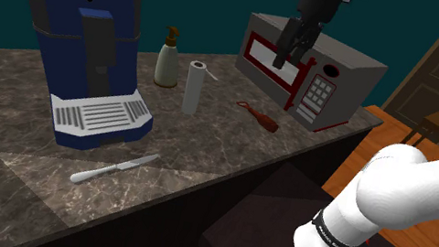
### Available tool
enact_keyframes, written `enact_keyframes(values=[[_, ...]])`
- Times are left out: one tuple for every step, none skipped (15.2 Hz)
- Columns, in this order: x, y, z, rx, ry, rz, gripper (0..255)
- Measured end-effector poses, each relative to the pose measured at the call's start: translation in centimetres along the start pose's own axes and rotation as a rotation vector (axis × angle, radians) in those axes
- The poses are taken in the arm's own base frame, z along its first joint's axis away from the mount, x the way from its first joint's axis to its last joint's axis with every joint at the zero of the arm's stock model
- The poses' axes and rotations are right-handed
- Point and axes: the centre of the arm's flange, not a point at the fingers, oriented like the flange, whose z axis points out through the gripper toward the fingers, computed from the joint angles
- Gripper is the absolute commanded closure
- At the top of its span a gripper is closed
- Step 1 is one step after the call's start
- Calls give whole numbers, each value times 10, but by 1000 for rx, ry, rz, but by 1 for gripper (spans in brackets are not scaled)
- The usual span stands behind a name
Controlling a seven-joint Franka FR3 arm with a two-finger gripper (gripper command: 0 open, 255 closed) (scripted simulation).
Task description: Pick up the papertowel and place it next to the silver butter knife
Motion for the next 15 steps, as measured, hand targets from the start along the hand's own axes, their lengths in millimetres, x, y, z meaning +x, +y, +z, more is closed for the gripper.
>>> enact_keyframes(values=[[0,0,0,0,0,0,0],[5,1,3,-2,2,4,0],[11,2,8,-4,6,10,0],[20,4,15,-8,11,17,0],[29,4,20,-11,17,24,0],[39,7,25,-15,23,32,0],[49,8,36,-18,28,40,0],[58,10,43,-22,34,48,0],[67,11,48,-25,41,56,0],[79,12,53,-29,48,63,0],[90,15,60,-32,53,71,0],[105,18,65,-36,60,79,0],[113,19,73,-39,66,87,0],[121,22,79,-43,73,95,0],[132,26,83,-47,79,103,0]])
